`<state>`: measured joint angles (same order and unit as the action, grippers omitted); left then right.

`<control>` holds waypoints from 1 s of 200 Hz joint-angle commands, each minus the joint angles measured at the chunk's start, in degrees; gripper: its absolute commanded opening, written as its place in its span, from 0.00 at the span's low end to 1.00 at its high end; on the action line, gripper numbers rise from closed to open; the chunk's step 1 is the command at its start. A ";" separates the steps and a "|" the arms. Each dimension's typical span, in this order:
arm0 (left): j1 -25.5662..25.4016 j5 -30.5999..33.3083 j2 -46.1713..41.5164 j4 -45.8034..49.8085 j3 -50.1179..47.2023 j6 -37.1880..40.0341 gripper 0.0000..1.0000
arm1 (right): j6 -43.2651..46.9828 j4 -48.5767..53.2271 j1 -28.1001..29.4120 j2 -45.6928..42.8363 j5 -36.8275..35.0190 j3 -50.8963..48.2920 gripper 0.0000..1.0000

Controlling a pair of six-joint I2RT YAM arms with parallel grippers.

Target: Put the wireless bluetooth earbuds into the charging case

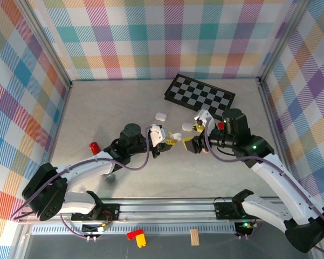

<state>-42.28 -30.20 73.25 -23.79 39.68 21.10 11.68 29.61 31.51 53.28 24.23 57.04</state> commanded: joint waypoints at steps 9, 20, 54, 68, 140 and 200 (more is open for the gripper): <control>1.20 -12.55 -2.71 12.69 4.13 2.53 0.00 | 21.76 5.46 0.31 0.07 9.90 -0.86 0.77; 1.23 -13.61 -3.02 13.53 4.72 2.78 0.00 | 24.09 6.39 0.37 1.25 10.84 -0.11 0.74; 1.26 -15.80 -3.16 15.62 6.42 3.87 0.00 | 26.31 6.26 1.20 5.47 13.45 1.86 0.59; 1.25 -16.53 -2.94 16.29 7.11 4.06 0.00 | 26.20 5.26 1.91 7.01 14.27 1.87 0.54; 1.34 -16.94 -2.50 15.80 7.37 4.10 0.00 | 25.61 3.56 2.73 8.81 13.25 0.81 0.19; 2.52 -7.67 -4.13 -0.83 -0.77 -0.30 0.93 | 11.27 -10.14 1.71 6.81 6.24 -5.31 0.14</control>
<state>-41.12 -42.76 71.05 -13.89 43.70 23.05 32.56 29.43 33.98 61.04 34.33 54.96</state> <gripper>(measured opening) 0.697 0.193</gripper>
